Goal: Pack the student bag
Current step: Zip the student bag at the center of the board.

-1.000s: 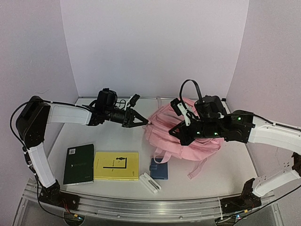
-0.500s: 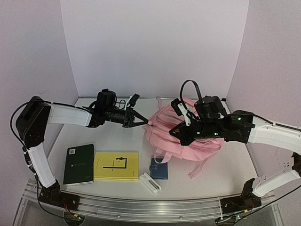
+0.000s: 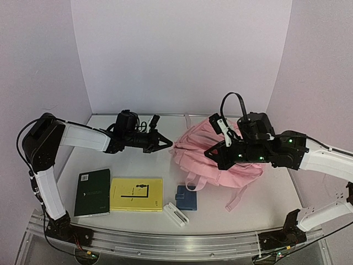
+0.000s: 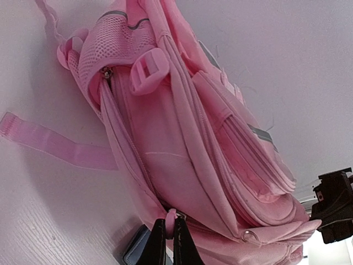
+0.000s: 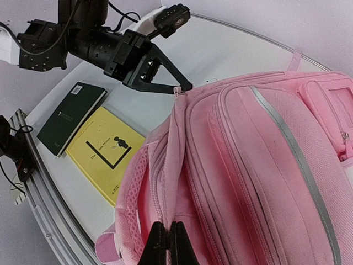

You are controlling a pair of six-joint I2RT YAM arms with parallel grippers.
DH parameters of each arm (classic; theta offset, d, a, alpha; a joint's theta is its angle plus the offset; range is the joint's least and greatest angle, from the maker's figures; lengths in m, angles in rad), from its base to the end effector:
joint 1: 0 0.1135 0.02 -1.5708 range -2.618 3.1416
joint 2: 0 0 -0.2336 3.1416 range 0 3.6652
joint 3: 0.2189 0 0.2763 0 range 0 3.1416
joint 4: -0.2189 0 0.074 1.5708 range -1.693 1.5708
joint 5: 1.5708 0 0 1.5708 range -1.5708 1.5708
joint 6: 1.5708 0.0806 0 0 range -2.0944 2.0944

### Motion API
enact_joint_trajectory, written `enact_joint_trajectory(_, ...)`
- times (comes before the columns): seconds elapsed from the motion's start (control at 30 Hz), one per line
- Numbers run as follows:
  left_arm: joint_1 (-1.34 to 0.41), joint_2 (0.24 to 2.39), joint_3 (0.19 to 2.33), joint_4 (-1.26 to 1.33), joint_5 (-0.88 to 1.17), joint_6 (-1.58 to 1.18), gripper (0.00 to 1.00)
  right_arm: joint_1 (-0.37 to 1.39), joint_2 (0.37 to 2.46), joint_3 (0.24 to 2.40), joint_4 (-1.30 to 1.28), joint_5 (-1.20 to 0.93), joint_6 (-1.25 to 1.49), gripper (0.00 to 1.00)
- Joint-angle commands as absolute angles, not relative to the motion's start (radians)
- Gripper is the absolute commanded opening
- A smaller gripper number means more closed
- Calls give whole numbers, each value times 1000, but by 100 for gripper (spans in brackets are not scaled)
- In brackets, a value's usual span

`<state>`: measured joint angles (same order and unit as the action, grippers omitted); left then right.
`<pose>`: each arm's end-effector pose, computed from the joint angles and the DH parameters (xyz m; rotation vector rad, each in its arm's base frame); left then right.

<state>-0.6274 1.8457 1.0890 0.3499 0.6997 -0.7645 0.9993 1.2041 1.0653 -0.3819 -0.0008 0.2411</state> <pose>0.3300 -0.3034 0.1431 0.3726 2.2095 -1.5293 0.1870 0.2909 0.2768 -0.8077 2.0261 0.7351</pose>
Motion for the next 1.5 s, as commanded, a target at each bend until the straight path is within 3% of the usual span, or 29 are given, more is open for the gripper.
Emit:
enact_joint_trajectory(0.0, -584, 1924, 1157, 326, 555, -803, 0, 1003, 1115, 1146, -221, -53, 274, 0)
enact_joint_trajectory(0.63, -581, 2226, 1463, 262, 540, -778, 0, 1002, 1196, 1232, -185, -131, 253, 0)
enact_joint_trajectory(1.2, -576, 2314, 1637, 194, 531, -743, 1, 1003, 1201, 1224, -173, -37, 289, 0)
enact_joint_trajectory(1.23, -571, 2300, 1636, 172, 528, -734, 4, 1003, 1206, 1226, -173, -24, 294, 0)
enact_joint_trajectory(1.37, -526, 2169, 1539, 125, 493, -715, 36, 1002, 1243, 1245, -196, 88, 323, 0)
enact_joint_trajectory(1.47, -463, 2013, 1409, 121, 473, -711, 52, 1004, 1300, 1264, -210, 193, 355, 0)
